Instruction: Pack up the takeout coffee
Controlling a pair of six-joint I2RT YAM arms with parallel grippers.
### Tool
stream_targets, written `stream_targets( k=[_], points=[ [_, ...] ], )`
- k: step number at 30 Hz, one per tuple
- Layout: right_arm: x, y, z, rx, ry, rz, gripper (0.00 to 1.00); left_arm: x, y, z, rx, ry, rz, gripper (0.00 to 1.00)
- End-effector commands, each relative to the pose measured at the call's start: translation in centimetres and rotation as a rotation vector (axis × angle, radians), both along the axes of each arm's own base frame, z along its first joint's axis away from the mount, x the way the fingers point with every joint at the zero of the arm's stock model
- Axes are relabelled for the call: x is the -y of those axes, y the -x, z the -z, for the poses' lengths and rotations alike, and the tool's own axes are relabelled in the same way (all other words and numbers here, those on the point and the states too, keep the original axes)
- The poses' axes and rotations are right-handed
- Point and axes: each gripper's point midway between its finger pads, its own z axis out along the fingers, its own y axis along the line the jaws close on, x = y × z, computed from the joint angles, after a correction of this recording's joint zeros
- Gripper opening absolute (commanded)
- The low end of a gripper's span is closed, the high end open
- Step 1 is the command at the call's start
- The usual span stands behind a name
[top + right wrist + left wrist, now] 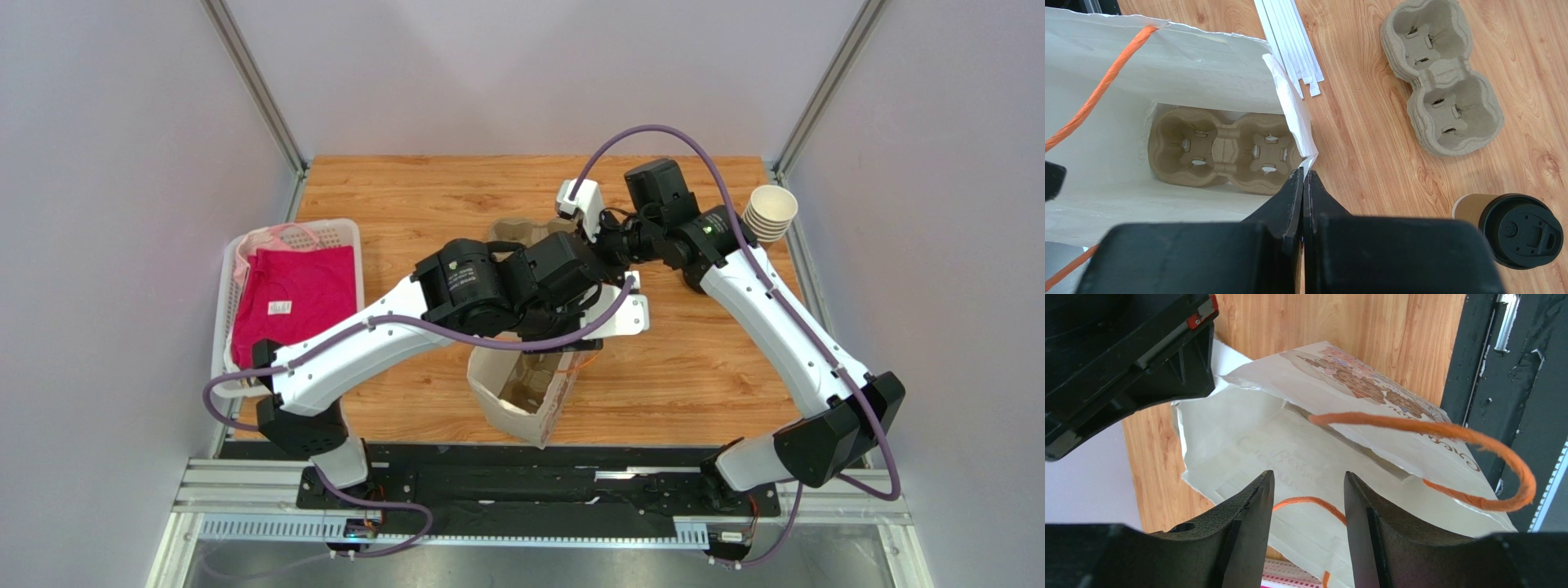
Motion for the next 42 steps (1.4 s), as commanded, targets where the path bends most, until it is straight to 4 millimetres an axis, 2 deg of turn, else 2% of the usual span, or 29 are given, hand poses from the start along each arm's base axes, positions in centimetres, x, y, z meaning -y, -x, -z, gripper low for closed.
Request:
stream_targets(
  k=[1, 6, 10, 15, 18, 19, 20, 21, 24, 26, 28, 29, 30, 34, 37, 39, 42],
  points=[
    [-0.4, -0.5, -0.9, 0.045, -0.031, -0.017, 0.0, -4.8, 1.1, -0.1, -0.017, -0.105, -0.014, 0.54],
    [-0.3, -0.5, -0.9, 0.048, -0.028, -0.016, 0.0, -7.0, 0.8, 0.5, -0.023, -0.156, -0.044, 0.56],
    [-0.2, -0.5, -0.9, 0.05, -0.027, -0.016, 0.0, -8.3, 0.3, 0.2, -0.01, -0.166, -0.068, 0.56],
    [-0.2, -0.4, -1.0, 0.053, -0.029, -0.018, 0.0, -9.0, -0.8, -1.1, 0.02, -0.118, -0.113, 0.34],
    [-0.3, -0.5, -0.9, 0.053, -0.028, -0.019, 0.0, -9.6, -1.1, -1.4, 0.025, -0.112, -0.132, 0.28],
    [-0.3, -0.5, -0.9, 0.053, -0.028, -0.019, 0.0, -9.8, -1.1, -1.4, 0.025, -0.108, -0.137, 0.3],
    [-0.3, -0.5, -0.9, 0.053, -0.028, -0.019, 0.0, -9.7, -1.0, -1.8, 0.022, -0.086, -0.135, 0.36],
    [-0.3, -0.5, -0.9, 0.051, -0.027, -0.019, 0.0, -9.6, -1.0, -2.2, 0.025, -0.063, -0.136, 0.53],
    [-0.3, -0.5, -0.8, 0.046, -0.029, -0.021, 0.0, -8.9, -0.7, -4.6, 0.031, 0.04, -0.122, 0.69],
    [-0.4, -0.5, -0.7, 0.041, -0.03, -0.022, 0.0, -8.2, 0.3, -6.4, 0.006, 0.125, -0.083, 0.7],
    [-0.4, -0.4, -0.5, 0.038, -0.027, -0.021, 0.0, -7.6, 1.4, -7.2, -0.028, 0.173, -0.039, 0.72],
    [-0.3, -0.5, -0.5, 0.039, -0.026, -0.018, 0.0, -7.2, 2.6, -7.5, -0.067, 0.189, 0.016, 0.73],
    [-0.3, -0.4, -0.5, 0.038, -0.024, -0.017, 0.0, -6.8, 3.7, -7.2, -0.085, 0.178, 0.064, 0.78],
    [-0.3, -0.5, -0.6, 0.042, -0.024, -0.017, 0.0, -6.1, 5.8, -4.8, -0.078, 0.082, 0.157, 0.79],
    [-0.3, -0.5, -0.7, 0.039, -0.028, -0.015, 0.0, -5.8, 4.2, -2.6, -0.029, -0.03, 0.109, 0.76],
    [-0.3, -0.4, -0.8, 0.04, -0.028, -0.015, 0.0, -5.8, 2.3, -2.0, 0.05, -0.094, 0.063, 0.75],
    [-0.2, -0.3, -0.7, 0.041, -0.026, -0.015, 0.0, -5.7, 1.0, -1.9, 0.119, -0.124, 0.045, 0.71]
  ],
)
